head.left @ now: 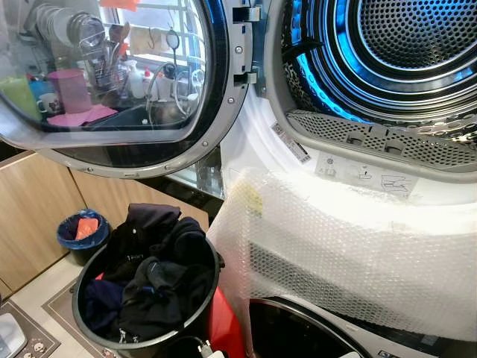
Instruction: Clothes washing
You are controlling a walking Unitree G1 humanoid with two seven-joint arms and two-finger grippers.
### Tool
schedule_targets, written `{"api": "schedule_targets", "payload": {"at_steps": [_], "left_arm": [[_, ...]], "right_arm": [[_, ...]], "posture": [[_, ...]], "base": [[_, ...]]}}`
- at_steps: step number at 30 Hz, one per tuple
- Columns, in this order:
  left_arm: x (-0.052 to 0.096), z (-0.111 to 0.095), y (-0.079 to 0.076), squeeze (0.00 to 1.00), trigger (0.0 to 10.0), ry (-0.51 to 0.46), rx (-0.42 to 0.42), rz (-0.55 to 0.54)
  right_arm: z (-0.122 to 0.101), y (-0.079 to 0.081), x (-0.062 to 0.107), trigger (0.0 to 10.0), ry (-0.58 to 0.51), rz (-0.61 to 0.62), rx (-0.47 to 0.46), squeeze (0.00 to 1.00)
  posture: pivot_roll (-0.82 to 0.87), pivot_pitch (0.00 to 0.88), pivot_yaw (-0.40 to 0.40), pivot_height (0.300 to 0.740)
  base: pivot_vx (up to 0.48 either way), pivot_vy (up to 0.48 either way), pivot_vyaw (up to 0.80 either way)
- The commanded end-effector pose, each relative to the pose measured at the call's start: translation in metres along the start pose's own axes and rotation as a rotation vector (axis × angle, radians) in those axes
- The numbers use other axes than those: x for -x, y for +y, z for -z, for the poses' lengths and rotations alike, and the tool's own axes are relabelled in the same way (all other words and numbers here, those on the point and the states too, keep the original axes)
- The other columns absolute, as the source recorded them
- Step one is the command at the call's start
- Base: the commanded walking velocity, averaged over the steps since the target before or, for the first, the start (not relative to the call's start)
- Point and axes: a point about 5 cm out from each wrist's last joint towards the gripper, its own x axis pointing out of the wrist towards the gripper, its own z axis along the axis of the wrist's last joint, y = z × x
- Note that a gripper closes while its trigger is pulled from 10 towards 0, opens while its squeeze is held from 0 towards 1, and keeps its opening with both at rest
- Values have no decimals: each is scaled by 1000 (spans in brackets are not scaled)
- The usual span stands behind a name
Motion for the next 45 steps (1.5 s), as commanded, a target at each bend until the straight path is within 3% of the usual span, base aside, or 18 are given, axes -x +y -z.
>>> {"api": "schedule_targets", "payload": {"at_steps": [1,12,14,18,26,30,37,45], "left_arm": [[-1,-7,2,0,10000,-20,-25,25],[-5,-55,27,0,10000,-215,-36,-13],[-8,-72,24,0,10000,-270,-55,17],[-12,-84,18,0,10000,-300,-82,52],[-16,-123,12,0,10000,-398,-214,103],[-11,-125,22,0,10000,-414,-229,43],[0,-122,38,0,10000,-444,-210,-72],[13,-145,53,0,10000,-550,-209,-227]], "right_arm": [[-10,-2,-2,10000,-40,-9,21,0],[-24,-3,-1,10000,-129,-103,22,0],[-28,-8,1,10000,-151,-90,21,0],[-29,-9,1,10000,-160,-82,20,0],[-47,-17,-1,10000,-245,11,-7,0],[-56,-29,1,10000,-279,116,-22,0],[-69,-63,11,10000,-350,350,-177,0],[-69,-62,10,10000,-355,332,-208,0]], "posture": [[-12,0,-28,740],[-25,0,-8,740],[-29,0,-5,740],[-36,0,1,740],[-31,0,13,740],[-30,0,19,740],[-5,0,22,740],[4,0,27,740]], "base": [[0,0,0],[0,0,0],[0,0,0],[0,0,0],[0,0,0],[0,0,0],[0,0,0],[0,0,0]]}}
